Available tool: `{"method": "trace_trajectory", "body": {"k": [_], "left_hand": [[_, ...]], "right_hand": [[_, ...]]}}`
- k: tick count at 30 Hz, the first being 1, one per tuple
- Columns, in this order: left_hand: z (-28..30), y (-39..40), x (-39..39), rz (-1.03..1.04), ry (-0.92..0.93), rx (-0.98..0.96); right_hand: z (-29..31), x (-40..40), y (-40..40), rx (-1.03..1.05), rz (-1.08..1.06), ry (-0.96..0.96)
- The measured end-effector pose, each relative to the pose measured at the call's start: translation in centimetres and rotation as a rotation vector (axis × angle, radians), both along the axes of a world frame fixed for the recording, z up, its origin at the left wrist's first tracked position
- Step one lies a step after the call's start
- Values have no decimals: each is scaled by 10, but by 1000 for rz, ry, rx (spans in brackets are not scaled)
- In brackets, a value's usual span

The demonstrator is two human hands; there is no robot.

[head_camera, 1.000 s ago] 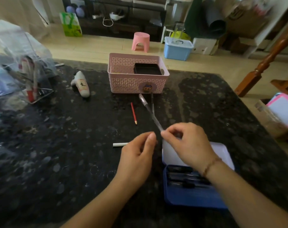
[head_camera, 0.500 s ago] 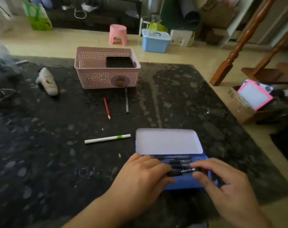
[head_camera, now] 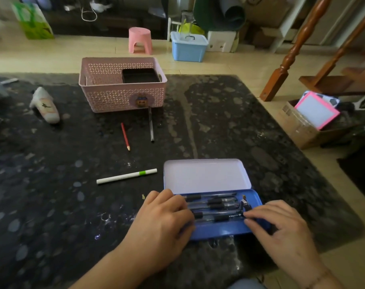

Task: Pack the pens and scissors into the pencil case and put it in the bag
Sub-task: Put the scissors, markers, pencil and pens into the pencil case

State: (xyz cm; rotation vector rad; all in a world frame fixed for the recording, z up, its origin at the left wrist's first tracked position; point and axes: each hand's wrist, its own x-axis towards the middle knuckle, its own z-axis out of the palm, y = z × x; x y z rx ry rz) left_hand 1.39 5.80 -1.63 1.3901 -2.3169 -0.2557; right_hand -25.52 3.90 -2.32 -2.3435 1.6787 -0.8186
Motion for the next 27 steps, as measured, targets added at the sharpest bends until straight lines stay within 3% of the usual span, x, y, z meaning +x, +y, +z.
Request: {"method": "trace_trajectory", "body": {"k": [8, 20, 27], "left_hand": [[-1, -1, 2, 28, -6, 13], [1, -3, 7, 26, 2, 60], [0, -4, 6, 37, 11, 46]], "right_hand": [[7, 12, -4, 102, 5, 102], [10, 13, -1, 203, 0, 42], [11, 19, -4, 226, -7, 128]]}}
